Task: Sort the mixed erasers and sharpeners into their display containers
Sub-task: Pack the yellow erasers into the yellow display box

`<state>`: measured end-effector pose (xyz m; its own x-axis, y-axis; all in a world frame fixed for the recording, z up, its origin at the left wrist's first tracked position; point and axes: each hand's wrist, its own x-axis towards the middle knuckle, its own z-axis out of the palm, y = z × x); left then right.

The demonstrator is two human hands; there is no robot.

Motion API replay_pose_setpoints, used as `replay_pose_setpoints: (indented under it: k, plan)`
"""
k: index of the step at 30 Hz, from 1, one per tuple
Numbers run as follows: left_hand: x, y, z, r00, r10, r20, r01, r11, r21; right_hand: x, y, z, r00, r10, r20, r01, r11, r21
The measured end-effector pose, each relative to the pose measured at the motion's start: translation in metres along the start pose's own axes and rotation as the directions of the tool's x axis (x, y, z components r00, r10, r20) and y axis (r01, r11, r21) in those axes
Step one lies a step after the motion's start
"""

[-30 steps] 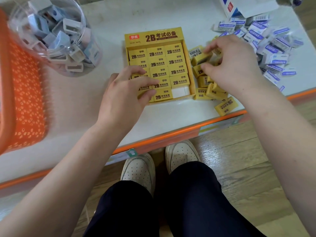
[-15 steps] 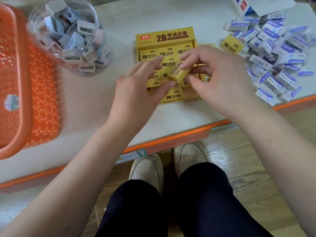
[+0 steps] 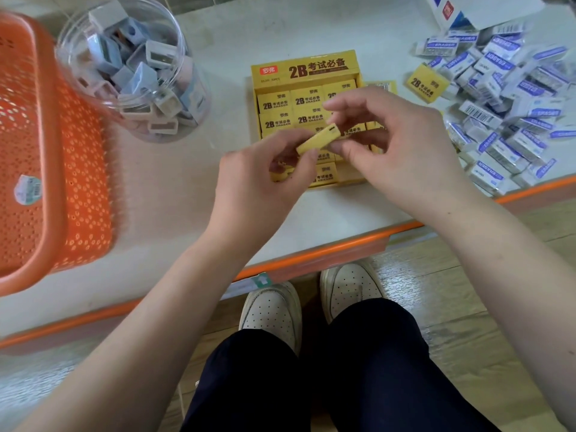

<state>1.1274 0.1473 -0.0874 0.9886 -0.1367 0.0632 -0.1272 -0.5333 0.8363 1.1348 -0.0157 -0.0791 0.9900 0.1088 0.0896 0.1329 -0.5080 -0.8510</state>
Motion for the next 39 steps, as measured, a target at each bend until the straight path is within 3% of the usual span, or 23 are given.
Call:
replay_pose_setpoints:
  k: [4, 10, 16, 21, 30, 36, 39]
  plan:
    - [0.0, 0.0, 0.001, 1.0, -0.004, -0.008, 0.003, 0.997, -0.072, 0.001, 0.0, -0.001, 0.998, 0.053, 0.041, -0.056, 0.995, 0.082]
    - [0.001, -0.002, 0.001, 0.993, -0.111, 0.035, 0.116, 0.981, -0.155, -0.001, 0.004, 0.004, 0.995, 0.098, 0.016, -0.099, 0.991, 0.091]
    - [0.001, 0.004, 0.001, 0.964, -0.246, 0.098, 0.264, 0.869, -0.418, -0.001, 0.002, 0.002, 0.99, 0.131, 0.045, -0.138, 0.964, 0.227]
    - [0.002, 0.009, -0.001, 0.962, -0.258, 0.087, 0.268, 0.845, -0.463, -0.001, 0.001, 0.002, 0.989, 0.138, 0.054, -0.148, 0.946, 0.29]
    - [-0.003, 0.012, -0.004, 0.954, -0.22, 0.203, 0.297, 0.776, -0.556, -0.005, -0.001, 0.006, 0.998, 0.052, 0.022, -0.054, 0.988, 0.142]
    - [0.0, 0.008, 0.0, 0.961, -0.233, 0.151, 0.277, 0.831, -0.483, -0.008, 0.004, 0.009, 0.997, 0.028, 0.071, -0.034, 0.996, 0.088]
    - [0.0, 0.002, 0.004, 0.982, -0.169, 0.083, 0.187, 0.925, -0.329, -0.008, 0.004, 0.004, 0.998, 0.029, 0.048, -0.025, 0.997, -0.075]
